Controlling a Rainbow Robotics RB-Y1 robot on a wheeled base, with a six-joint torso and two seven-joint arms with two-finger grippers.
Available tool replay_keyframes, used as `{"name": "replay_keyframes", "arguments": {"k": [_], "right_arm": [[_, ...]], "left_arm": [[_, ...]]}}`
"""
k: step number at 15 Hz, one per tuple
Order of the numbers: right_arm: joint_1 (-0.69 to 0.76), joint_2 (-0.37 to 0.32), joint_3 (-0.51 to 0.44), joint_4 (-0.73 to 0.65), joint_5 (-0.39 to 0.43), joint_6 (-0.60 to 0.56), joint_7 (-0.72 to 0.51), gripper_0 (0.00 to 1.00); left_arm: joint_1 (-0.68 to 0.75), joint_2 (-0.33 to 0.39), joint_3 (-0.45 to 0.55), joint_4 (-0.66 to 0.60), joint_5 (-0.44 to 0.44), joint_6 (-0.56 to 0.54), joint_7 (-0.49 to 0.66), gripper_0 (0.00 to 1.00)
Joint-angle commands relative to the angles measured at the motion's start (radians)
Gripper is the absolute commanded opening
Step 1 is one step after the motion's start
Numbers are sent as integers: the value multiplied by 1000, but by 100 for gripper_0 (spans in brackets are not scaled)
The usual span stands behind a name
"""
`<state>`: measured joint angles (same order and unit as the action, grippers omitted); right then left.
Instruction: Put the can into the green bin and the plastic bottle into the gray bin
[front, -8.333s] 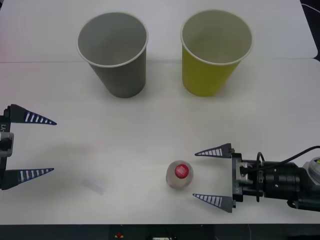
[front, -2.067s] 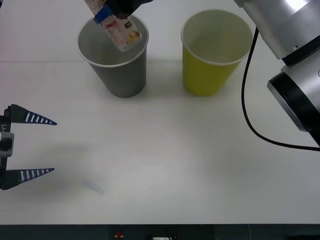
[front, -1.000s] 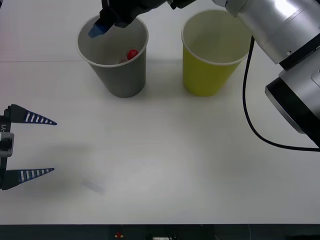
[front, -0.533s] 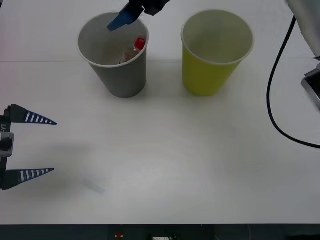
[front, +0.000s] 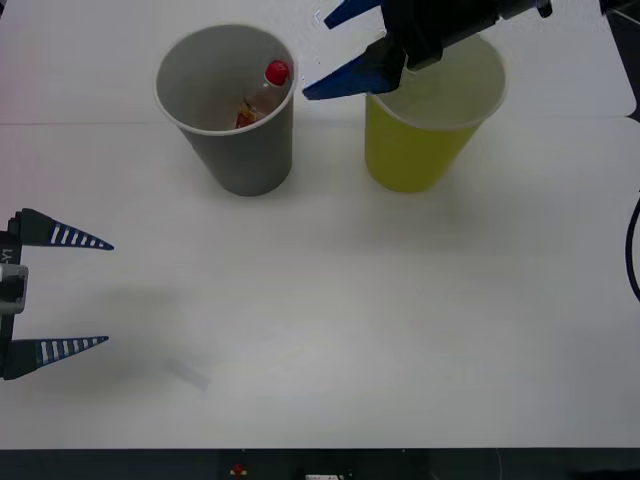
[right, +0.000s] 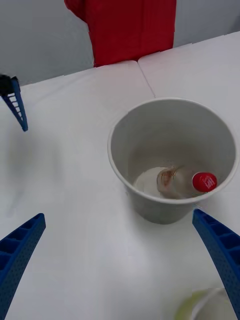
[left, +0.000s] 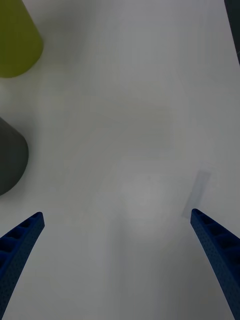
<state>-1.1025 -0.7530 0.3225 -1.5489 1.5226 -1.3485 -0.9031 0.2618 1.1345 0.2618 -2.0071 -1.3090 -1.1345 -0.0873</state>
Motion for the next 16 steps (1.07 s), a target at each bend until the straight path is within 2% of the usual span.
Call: {"name": "replay_keyframes", "arguments": {"k": [1, 5, 7, 9, 12, 16], "right_arm": [[82, -98, -5, -13, -142, 0, 156, 100], [222, -253, -11, -82, -263, -6, 325, 100], [296, -309, -53, -115, -289, -50, 369, 100], [366, -351, -115, -161, -295, -101, 375, 100], [512, -411, -212, -229, -328, -113, 397, 100], [685, -437, -364, -281, -334, -161, 431, 100]], "left_arm": [[0, 0, 0, 0, 0, 0, 0, 100], [0, 0, 0, 0, 0, 0, 0, 100], [0, 0, 0, 0, 0, 0, 0, 100], [0, 0, 0, 0, 0, 0, 0, 100], [0, 0, 0, 0, 0, 0, 0, 100], [0, 0, 0, 0, 0, 0, 0, 100]]}}
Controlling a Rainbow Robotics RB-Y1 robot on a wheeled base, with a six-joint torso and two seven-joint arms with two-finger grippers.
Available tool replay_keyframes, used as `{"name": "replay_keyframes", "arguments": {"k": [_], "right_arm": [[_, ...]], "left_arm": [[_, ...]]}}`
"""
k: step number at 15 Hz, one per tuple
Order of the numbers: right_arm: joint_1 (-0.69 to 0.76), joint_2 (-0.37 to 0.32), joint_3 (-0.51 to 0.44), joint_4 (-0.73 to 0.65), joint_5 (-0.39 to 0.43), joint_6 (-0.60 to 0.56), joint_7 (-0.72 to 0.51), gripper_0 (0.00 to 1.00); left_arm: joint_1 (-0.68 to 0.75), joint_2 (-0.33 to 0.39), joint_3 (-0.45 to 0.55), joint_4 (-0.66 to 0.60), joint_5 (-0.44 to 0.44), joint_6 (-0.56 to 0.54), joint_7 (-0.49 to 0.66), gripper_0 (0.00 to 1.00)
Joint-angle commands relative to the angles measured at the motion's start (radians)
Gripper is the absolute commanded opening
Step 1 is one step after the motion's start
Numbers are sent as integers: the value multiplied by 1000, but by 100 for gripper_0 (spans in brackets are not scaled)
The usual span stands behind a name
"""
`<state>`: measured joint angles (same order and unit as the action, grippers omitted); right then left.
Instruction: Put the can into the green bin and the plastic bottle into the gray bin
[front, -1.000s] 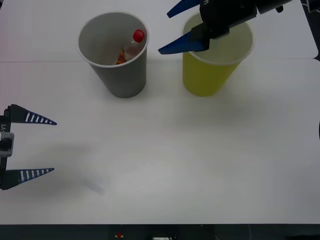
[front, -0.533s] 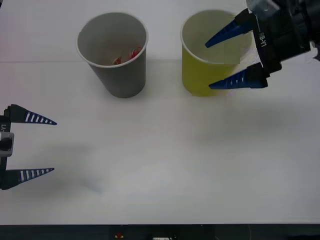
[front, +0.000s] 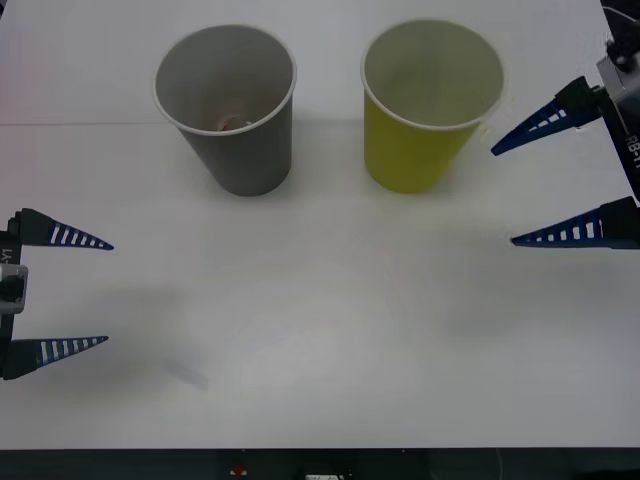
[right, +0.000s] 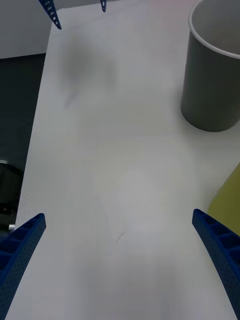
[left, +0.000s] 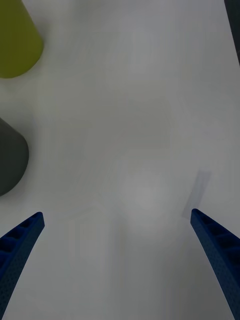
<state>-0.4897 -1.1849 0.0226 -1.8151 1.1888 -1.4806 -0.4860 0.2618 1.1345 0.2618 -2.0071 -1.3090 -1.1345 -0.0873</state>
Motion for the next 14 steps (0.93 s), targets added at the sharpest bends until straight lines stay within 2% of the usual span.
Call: {"name": "replay_keyframes", "arguments": {"k": [1, 5, 14], "right_arm": [[105, -5, -93, -18, 0, -37, 24, 100], [171, -7, -144, -16, 9, -40, 55, 100], [171, -5, -145, 11, 15, -41, 87, 100]], "left_arm": [[0, 0, 0, 0, 0, 0, 0, 100], [0, 0, 0, 0, 0, 0, 0, 100], [0, 0, 0, 0, 0, 0, 0, 100]]}}
